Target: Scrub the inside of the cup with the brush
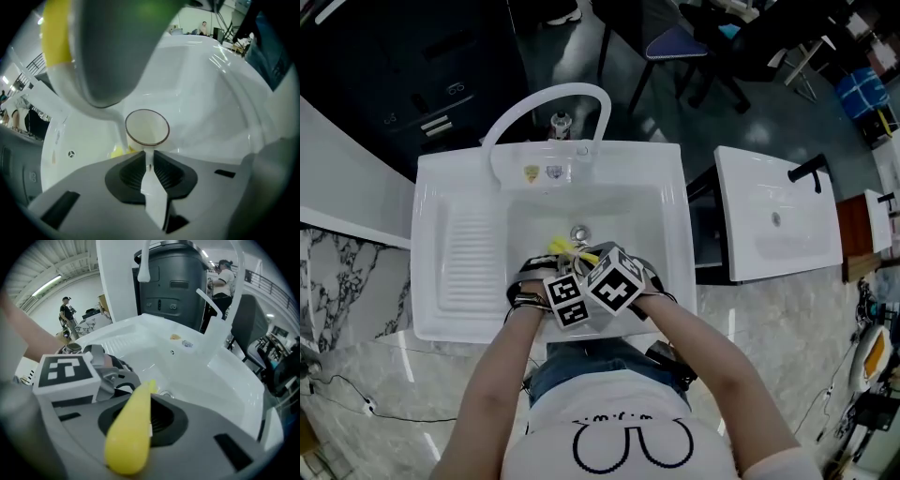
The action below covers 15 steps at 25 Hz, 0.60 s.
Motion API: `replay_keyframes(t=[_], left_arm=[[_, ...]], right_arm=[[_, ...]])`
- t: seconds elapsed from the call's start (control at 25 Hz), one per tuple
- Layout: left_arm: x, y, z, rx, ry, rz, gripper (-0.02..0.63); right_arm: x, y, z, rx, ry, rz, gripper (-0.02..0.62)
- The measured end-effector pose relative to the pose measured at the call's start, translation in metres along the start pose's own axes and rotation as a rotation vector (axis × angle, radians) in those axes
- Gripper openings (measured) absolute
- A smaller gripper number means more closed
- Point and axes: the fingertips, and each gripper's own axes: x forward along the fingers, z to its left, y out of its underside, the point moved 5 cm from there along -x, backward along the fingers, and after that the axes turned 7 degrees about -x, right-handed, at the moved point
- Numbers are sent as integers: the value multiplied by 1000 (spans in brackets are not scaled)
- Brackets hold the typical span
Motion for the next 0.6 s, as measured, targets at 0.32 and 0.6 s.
replay_keyframes(t=[0.32, 0.6], left_arm=[[3, 6, -8, 105, -3, 32, 64], [6, 13, -5, -13, 52, 39, 64]], right_arm=[[11, 16, -45, 313, -56, 12, 37], [0, 51, -68, 674, -66, -54, 37]])
